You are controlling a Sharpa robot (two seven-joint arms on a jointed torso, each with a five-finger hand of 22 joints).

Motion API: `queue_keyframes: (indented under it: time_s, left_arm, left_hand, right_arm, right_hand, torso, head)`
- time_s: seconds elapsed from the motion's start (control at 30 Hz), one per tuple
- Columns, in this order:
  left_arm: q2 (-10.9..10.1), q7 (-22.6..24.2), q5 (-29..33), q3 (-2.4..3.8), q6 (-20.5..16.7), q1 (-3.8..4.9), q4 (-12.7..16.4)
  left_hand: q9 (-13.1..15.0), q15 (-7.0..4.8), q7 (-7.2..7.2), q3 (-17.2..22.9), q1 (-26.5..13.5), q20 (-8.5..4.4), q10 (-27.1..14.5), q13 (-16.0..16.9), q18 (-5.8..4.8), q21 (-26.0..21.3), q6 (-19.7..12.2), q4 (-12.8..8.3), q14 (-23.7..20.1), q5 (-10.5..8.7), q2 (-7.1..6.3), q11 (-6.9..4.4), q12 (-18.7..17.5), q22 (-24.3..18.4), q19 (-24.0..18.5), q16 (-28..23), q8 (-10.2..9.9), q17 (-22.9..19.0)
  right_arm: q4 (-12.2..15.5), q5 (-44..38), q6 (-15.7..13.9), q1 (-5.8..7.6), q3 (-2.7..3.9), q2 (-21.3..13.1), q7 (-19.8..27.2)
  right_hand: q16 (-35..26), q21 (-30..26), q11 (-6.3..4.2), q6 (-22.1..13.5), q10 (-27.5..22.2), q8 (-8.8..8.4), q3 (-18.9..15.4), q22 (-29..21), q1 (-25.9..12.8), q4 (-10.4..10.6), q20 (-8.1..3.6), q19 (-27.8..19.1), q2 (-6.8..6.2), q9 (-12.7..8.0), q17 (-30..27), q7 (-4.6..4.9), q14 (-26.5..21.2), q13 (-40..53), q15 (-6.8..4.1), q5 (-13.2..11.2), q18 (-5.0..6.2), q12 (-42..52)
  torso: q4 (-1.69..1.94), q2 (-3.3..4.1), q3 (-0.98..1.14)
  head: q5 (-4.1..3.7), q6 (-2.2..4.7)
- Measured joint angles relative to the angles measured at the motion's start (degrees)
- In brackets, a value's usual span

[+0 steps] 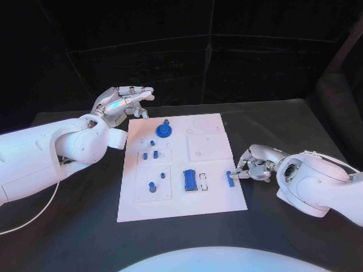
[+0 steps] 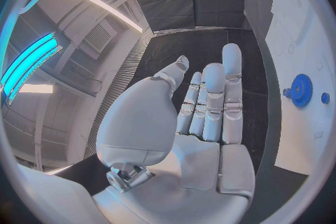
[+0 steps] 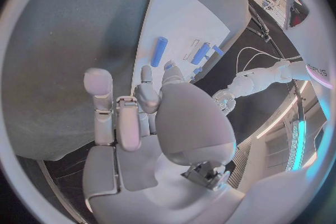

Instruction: Assemble the parts on the task board

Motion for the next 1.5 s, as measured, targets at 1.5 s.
queue_keyframes:
  time_s: [1.5]
  left_arm:
    - [-0.2,-0.2,0.0,-0.04,0.0,-0.07,-0.1]
  left_hand:
    - [0.0,0.0,0.0,-0.2,0.3,0.0,0.0,0.0,0.0,-0.2,0.0,-0.2,0.0,0.0,0.3,0.0,0.0,-0.1,0.0,0.2,0.0,-0.1]
  right_arm:
    - [-2.6,-13.6,10.0,0.22,0.36,6.4,-5.3]
  right_hand:
    - [-0.8,-0.8,-0.6,0.2,-0.6,0.0,0.9,-0.8,7.1,-4.7,-0.44,-0.4,0.15,2.1,0.0,-0.22,0.1,-0.5,-0.54,3.8,0.01,-1.1]
  torso:
    - [0.18,-0.07,-0.07]
  head:
    - [0.2,-0.68]
